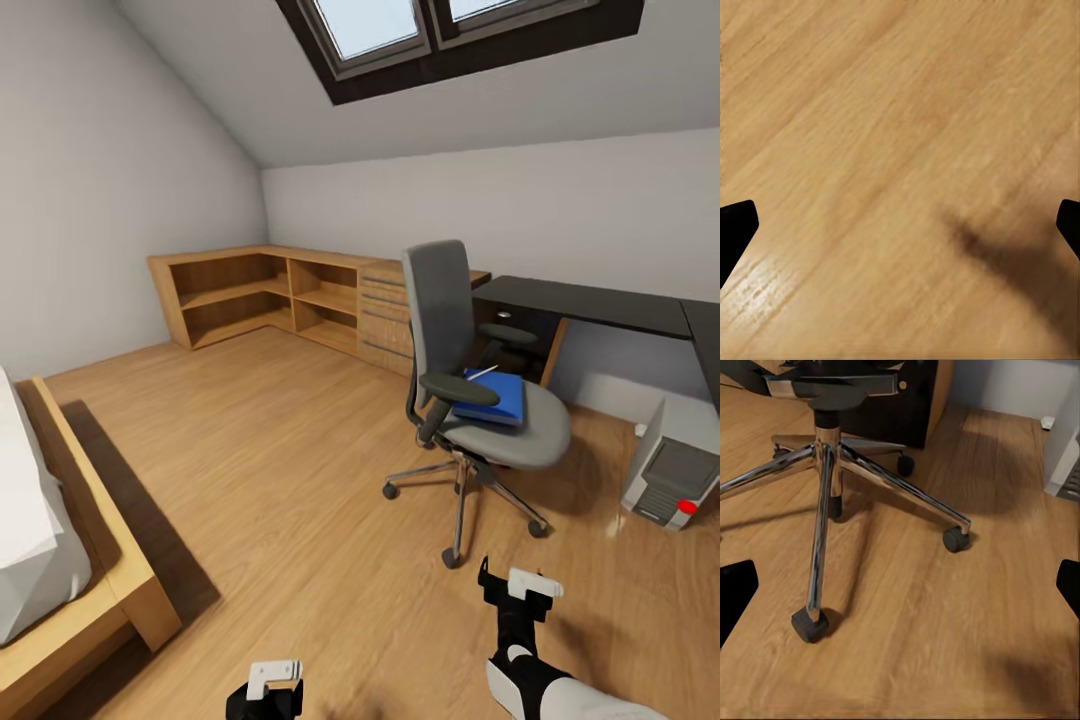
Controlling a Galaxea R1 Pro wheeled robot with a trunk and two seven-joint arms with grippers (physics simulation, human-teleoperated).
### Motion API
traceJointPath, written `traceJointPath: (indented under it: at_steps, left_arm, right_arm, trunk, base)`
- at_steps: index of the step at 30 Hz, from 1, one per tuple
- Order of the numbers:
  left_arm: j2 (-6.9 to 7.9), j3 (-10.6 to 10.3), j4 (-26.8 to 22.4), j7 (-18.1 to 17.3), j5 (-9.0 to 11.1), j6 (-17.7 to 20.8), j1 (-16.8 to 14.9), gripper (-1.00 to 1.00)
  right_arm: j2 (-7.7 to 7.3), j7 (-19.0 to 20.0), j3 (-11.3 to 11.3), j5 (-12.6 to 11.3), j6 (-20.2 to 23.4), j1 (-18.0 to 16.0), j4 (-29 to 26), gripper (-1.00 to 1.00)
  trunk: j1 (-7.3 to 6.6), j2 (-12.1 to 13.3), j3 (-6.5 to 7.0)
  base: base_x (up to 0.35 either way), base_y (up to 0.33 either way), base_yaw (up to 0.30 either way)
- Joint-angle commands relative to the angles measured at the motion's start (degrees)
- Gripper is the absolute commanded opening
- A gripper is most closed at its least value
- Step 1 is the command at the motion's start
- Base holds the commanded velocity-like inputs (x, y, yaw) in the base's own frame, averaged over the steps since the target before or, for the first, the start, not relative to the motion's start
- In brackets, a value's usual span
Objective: In the bedroom, organize the workspace by keeping the computer under the desk, ensuring the monitor is on the desk, placing the keyboard on the desk next to the monitor, placing the mouse on the desk next to the keyboard, moving the folder from the swivel chair onto the desk next to the mouse, stacking the notebook on top of the folder with the pen on top of the notebook, and positioning the swivel chair next to the desk.
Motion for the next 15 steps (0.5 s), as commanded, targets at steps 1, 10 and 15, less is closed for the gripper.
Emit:
traceJointPath:
  at_steps: [1, 10, 15]
  left_arm:
    - [0.05, -0.3, 0.0, 0.5, 0.3, 0.1, 0.0, 1.0]
    - [0.05, -0.2, 1.4, 0.5, 0.4, -1.8, 0.0, 1.0]
    - [0.02, -0.2, 3.1, 0.5, 0.3, -2.3, 0.0, 1.0]
  right_arm:
    - [0.1, -0.1, 0.5, -0.6, -0.3, 0.0, 0.5, 1.0]
    - [0.57, -0.1, 0.5, -0.6, -0.7, 0.2, 2.1, 1.0]
    - [0.69, -0.1, 0.5, -0.6, -0.7, 0.3, 2.2, 1.0]
  trunk:
    - [-0.24, 0.4, 0.13]
    - [-2.22, 4.0, 1.85]
    - [-3.31, 6.0, 2.87]
  base:
    - [0.0, 0.0, 0.0]
    - [0.0, 0.0, -0.06]
    - [0.0, 0.0, -0.207]
